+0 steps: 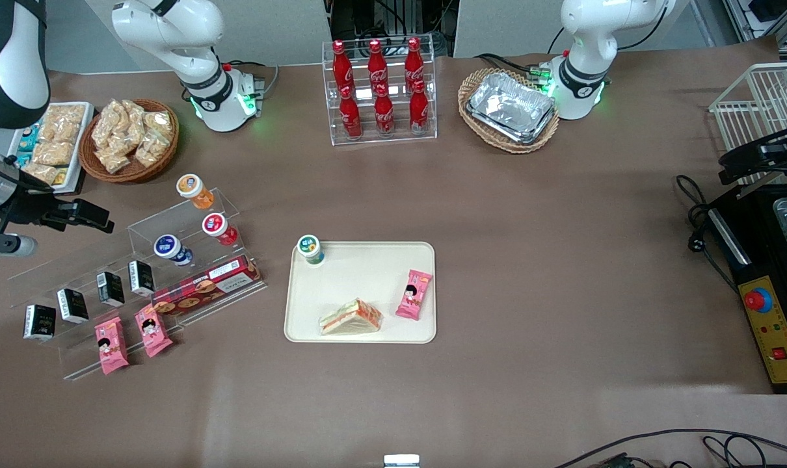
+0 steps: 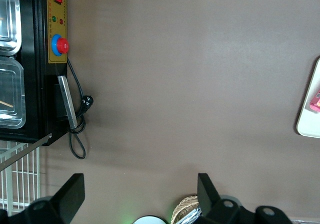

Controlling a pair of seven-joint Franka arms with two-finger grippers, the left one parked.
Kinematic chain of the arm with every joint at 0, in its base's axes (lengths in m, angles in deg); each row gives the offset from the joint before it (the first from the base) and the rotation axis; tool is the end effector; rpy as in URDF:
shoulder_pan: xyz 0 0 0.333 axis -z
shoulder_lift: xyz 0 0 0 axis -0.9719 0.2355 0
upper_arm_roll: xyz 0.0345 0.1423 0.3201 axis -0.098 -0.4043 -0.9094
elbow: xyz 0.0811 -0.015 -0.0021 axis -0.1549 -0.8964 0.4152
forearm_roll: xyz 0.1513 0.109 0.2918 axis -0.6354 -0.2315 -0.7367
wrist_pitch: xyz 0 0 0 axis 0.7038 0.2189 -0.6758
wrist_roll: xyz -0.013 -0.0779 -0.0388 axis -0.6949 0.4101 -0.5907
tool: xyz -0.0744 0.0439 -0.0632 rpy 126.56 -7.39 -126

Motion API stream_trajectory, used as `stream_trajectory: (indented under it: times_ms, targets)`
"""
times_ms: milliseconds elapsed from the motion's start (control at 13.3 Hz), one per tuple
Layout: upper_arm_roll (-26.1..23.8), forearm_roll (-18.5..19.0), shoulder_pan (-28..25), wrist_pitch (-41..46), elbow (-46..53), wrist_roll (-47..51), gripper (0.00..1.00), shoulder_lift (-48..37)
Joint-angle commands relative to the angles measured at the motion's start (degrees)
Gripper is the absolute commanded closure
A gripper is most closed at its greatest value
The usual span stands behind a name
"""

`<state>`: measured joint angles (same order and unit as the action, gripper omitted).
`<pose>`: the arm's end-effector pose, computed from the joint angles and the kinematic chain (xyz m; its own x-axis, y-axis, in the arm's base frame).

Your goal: Place sandwich on tray

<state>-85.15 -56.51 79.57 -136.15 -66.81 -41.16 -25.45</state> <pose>0.5044 -0.0365 0.5963 0.9934 -0.1044 -0.0482 -0.1064 -0.9935 -0.0402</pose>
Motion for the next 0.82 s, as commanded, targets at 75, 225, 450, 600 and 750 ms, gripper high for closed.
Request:
stream_trajectory:
  times_ms: [75, 225, 450, 600, 750]
  targets:
    - [-0.4, 0.7, 0.4, -0.4, -3.3, -1.7, 0.00, -3.1]
    - [-0.4, 0.7, 0.4, -0.3, -4.7, -2.6, 0.00, -4.8]
    - [-0.4, 0.7, 0.4, -0.7, -7.8, -5.1, 0.00, -7.7]
    - [-0.5, 0.7, 0.3, -0.2, -7.8, -5.0, 0.00, -8.2]
    - [-0.7, 0.7, -0.2, 0.4, -7.8, -4.4, 0.00, -8.3]
